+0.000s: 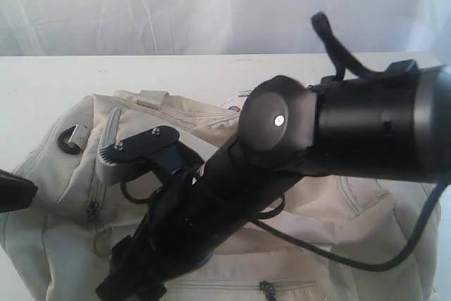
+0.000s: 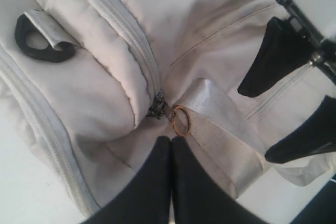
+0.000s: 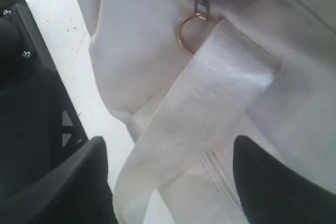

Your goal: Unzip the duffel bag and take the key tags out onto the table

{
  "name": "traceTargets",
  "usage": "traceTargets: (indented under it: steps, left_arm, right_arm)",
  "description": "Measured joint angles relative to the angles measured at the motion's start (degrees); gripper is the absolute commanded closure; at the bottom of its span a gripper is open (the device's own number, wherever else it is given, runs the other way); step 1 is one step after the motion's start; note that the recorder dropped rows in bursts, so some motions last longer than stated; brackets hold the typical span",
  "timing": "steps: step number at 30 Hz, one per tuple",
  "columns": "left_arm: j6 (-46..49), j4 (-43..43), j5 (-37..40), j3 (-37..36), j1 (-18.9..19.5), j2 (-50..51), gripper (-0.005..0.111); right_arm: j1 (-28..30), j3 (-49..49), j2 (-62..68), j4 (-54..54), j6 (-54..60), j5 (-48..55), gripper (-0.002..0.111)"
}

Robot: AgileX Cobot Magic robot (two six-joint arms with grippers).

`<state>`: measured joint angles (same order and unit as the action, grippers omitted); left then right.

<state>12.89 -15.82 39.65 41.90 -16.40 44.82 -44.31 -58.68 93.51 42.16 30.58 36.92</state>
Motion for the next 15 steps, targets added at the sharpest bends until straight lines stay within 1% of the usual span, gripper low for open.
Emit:
traceTargets:
  steps: [4,5,7,8,10,11,15]
  left_arm:
    - [-4.67,4.05,0.00,0.00,-0.13,0.00,0.107]
    - [-5.13,4.49,0.00,0.00,-0.13,0.00,0.107]
    - [-5.69,5.00,0.00,0.00,-0.13,0.00,0.107]
    - [-5.98,5.13,0.00,0.00,-0.13,0.00,0.107]
    - [-6.11,5.13,0.00,0.00,-0.13,0.00,0.107]
    - [-6.19,5.13,0.00,0.00,-0.13,0.00,0.107]
    - [-6.33,5.13,0.00,0.00,-0.13,0.00,0.107]
  right_arm:
    - [-1.68,0.00,2.57,0.46,0.16,-2.89,0.045]
    - [-1.83,0.00,3.02,0.46,0.16,-3.56,0.047]
    - [-1.93,0.00,4.01,0.46,0.16,-4.77,0.058]
    - [-1.93,0.00,4.48,0.46,0.16,-5.03,0.072]
    - [-1.93,0.00,5.32,0.46,0.16,-5.14,0.094]
    - [-1.93,0.00,5.59,0.46,0.05,-4.90,0.108]
    - [-1.93,0.00,4.85,0.67,-1.10,-2.88,0.108]
